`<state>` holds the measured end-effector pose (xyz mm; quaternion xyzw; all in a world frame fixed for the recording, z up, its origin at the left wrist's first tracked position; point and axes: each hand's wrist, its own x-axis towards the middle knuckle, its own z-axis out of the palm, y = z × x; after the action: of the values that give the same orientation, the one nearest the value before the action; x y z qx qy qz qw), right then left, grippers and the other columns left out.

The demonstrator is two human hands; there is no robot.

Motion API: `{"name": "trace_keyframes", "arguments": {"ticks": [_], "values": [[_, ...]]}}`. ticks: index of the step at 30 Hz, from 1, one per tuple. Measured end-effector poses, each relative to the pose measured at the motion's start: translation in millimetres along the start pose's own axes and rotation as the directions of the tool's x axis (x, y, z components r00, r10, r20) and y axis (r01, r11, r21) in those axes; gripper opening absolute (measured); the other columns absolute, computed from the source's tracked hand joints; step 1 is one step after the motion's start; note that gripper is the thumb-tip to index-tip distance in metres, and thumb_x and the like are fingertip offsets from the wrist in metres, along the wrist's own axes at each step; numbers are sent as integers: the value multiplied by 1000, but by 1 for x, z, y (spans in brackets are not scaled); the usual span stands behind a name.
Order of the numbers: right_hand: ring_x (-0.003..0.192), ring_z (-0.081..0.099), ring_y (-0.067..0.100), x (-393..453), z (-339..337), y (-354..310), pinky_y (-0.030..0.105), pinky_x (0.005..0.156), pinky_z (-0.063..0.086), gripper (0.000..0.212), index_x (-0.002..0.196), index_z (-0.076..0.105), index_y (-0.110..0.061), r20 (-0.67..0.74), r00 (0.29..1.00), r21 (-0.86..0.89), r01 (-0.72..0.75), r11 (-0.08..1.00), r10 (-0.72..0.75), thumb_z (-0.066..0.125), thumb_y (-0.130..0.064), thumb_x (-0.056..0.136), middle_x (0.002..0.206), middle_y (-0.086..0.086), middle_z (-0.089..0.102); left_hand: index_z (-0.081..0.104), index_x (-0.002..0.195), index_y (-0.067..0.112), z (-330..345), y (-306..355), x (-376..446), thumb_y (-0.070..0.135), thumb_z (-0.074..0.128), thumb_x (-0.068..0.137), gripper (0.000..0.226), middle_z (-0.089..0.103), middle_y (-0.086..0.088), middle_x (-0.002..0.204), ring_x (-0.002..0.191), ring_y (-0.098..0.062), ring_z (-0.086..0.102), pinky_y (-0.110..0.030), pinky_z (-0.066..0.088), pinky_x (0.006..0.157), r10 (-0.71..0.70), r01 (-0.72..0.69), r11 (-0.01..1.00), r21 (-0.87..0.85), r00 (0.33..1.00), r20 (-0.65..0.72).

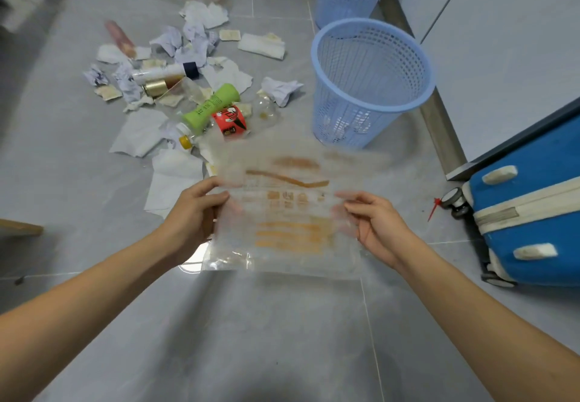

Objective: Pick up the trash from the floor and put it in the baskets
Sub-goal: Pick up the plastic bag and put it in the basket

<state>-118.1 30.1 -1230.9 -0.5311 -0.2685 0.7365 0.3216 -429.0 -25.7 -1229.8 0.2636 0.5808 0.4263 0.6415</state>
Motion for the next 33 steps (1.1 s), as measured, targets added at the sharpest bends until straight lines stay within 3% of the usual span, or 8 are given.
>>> {"name": "trace_keyframes", "arguments": {"ticks": [4,7,11,15,19,23,27,33], "values": [[69,72,21,1,2,-8,30,58,59,34,82,76,-2,58,996,52,-68,996,65,46,-10,96,87,11,73,67,100,5,-4,18,-2,15,40,93,30,65,-13,88,73,-26,60,-25,50,58,4,-1,998,-68,999,46],[60,62,12,4,5,-14,22,51,50,8,87,62,-11,105,994,-365,34,930,5,68,-9,93,77,6,63,67,102,14,-6,33,-1,19,61,91,14,62,-2,85,69,-22,58,-24,46,52,69,-90,961,263,994,86],[76,61,18,8,21,-27,27,80,51,34,110,61,-6,346,933,-634,159,757,95,81,-5,83,77,10,65,62,125,34,-3,62,3,5,71,91,45,63,-18,97,83,-30,67,-45,59,72,167,-259,822,507,961,221],[95,66,21,3,53,-38,40,93,52,26,111,69,-1,460,880,-604,217,767,113,78,-6,87,102,16,71,57,130,42,15,89,0,16,81,83,59,61,-26,100,78,-25,70,-47,59,76,175,-298,810,505,945,277],[92,67,23,0,69,-43,36,83,56,28,114,67,4,390,921,-488,218,845,-12,74,-1,87,101,17,71,65,122,40,15,107,0,43,76,84,40,74,-14,98,93,-22,72,-38,56,84,214,-315,770,555,947,240],[92,70,26,0,66,-50,33,71,58,30,114,70,-6,172,976,-307,185,934,-137,76,-6,85,107,12,76,71,117,19,-11,104,0,52,82,75,55,72,-22,101,85,-27,72,-47,62,83,120,-141,970,196,986,113],[101,72,30,-2,69,-50,51,90,56,26,113,72,-15,103,981,-225,186,956,-166,75,-9,87,114,13,76,68,114,11,3,75,-10,27,82,81,39,71,-13,92,73,-21,65,-39,61,66,52,-77,986,149,985,162],[93,74,32,-15,66,-49,44,70,62,26,123,67,-21,205,971,-402,195,895,-119,66,-24,98,107,17,76,69,93,13,13,72,-15,3,68,92,10,62,-6,73,62,-16,57,-27,47,48,206,-218,945,242,976,73]]}}
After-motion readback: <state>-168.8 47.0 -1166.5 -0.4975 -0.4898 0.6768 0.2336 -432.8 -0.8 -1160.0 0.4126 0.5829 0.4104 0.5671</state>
